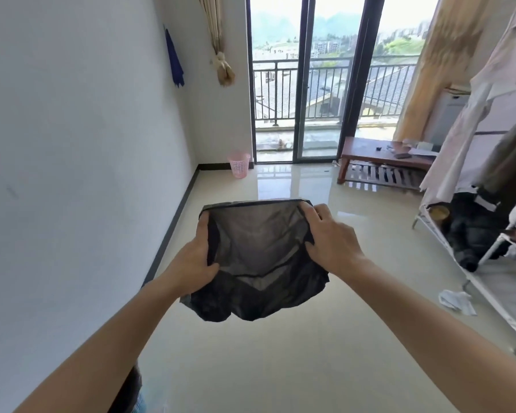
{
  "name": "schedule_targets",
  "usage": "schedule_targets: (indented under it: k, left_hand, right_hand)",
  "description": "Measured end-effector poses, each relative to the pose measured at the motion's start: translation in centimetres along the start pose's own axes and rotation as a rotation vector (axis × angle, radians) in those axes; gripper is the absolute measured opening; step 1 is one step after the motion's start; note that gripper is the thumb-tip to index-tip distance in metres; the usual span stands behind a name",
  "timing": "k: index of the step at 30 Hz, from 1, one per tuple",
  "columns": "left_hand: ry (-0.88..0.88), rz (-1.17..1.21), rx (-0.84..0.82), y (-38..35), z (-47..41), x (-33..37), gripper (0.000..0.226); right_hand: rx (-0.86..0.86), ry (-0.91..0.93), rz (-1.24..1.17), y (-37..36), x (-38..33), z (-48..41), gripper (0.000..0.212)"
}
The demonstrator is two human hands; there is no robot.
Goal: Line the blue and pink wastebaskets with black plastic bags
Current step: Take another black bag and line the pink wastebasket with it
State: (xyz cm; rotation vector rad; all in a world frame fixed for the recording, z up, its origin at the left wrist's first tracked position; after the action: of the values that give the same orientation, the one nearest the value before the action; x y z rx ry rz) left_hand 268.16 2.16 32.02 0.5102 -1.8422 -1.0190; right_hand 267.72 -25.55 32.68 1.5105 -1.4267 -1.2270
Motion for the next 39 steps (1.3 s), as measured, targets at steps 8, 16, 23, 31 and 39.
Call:
schedule_targets:
  k: [8,16,23,31,39]
  left_hand:
    - [-0.051,-0.183,0.079,-2.8,-24.9,-11.2,0.058]
    - [0.005,-0.397,0.086,0.2,-47.7,-20.7,0.058]
    - [0.122,-0.269,0.134,0.5,-63.3,-32.7,0.057]
    - [0.179,-0.214,-0.021,3.2,-85.1,-48.6,0.059]
    - [0.211,-0.079,-0.14,3.4,-109.1,-57.7,0.064]
  right_hand:
    - [-0.018,-0.093,-0.001,-10.7,5.2,-23.3,0.071]
    - [-0.098,-0.066,-0.075,-17.0,5.5,-49.3,0.052]
    - [-0.104,0.017,-0.107,-25.3,1.3,-69.0,0.064]
    - [-0.165,0.019,-0.065,-35.8,-3.6,-93.5,0.072]
    - [-0.172,-0.039,-0.025,-42.8,-2.0,-114.6,0.08]
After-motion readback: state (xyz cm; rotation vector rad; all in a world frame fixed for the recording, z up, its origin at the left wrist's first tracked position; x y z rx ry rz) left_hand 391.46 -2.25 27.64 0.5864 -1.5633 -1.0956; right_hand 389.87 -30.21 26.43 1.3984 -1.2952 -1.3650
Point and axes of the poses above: each hand's wrist, its own z-axis away from the middle knuckle, its own y-axis out of the back of the hand, x = y × z, the point moved 4 cm from there along -z, towards the middle knuckle, and after that the axes turned 11 degrees about -y, right-handed, at the moved point
